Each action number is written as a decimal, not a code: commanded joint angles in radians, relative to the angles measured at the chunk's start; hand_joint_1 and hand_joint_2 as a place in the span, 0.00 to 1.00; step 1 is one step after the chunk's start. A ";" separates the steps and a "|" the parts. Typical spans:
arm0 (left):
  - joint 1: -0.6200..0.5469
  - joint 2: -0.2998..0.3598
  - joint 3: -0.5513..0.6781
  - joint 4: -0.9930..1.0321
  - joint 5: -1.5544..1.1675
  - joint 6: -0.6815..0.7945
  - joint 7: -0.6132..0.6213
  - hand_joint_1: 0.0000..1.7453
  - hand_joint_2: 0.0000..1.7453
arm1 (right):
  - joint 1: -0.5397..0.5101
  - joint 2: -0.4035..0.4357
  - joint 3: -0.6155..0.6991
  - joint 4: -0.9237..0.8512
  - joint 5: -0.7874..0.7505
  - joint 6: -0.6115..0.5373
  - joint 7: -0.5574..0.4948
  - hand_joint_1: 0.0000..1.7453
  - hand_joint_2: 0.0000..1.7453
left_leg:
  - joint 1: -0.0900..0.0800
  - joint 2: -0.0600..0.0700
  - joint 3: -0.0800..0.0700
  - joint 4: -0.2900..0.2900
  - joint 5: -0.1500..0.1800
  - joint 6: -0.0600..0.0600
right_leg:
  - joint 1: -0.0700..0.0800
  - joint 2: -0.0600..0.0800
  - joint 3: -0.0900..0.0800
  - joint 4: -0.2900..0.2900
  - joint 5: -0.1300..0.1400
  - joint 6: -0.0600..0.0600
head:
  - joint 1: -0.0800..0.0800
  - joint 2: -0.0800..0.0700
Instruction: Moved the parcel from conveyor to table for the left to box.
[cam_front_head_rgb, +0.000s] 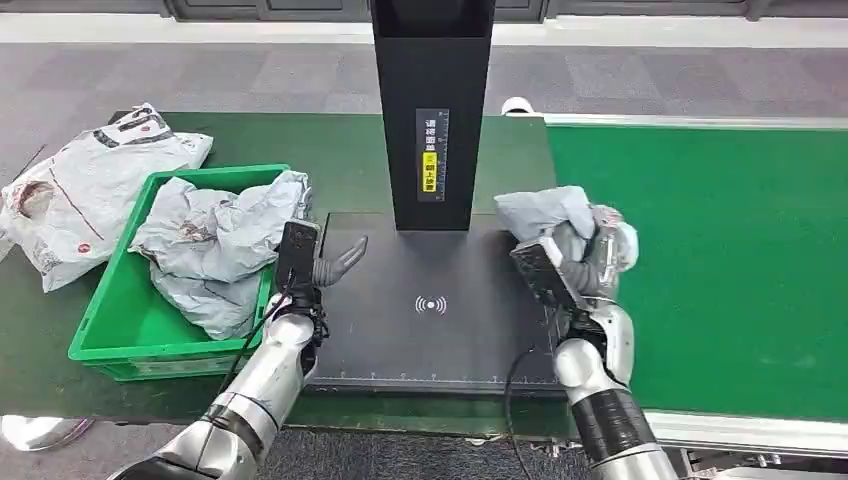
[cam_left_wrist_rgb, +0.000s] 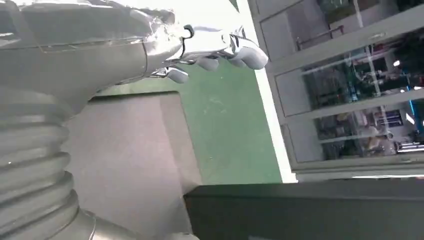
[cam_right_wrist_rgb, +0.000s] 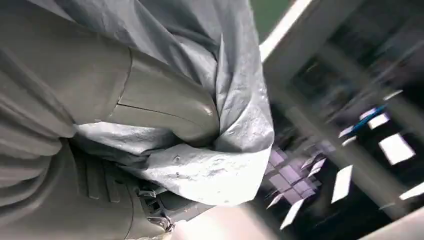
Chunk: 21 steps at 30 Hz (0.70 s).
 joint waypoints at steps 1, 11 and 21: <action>-0.046 0.021 -0.046 0.037 0.019 0.006 0.002 0.00 1.00 | 0.007 -0.033 0.439 0.020 -0.105 0.187 0.037 1.00 1.00 | 0.002 0.002 0.003 -0.001 -0.001 0.000 | 0.002 0.002 0.003 -0.003 0.000 -0.001 | 0.000 0.000; -0.050 0.028 -0.103 0.042 0.044 -0.018 0.013 0.00 1.00 | -0.022 -0.053 0.548 0.179 -0.193 0.436 0.128 0.50 1.00 | 0.001 0.000 0.001 -0.001 -0.001 0.000 | 0.001 0.000 0.002 -0.003 0.000 -0.001 | 0.000 0.000; -0.027 0.029 -0.115 -0.014 0.092 0.002 0.001 0.00 1.00 | -0.036 -0.079 0.565 0.216 -0.218 0.387 0.125 0.00 1.00 | 0.000 0.000 0.001 -0.001 -0.001 0.001 | 0.001 0.000 0.002 -0.003 0.000 0.000 | 0.000 0.000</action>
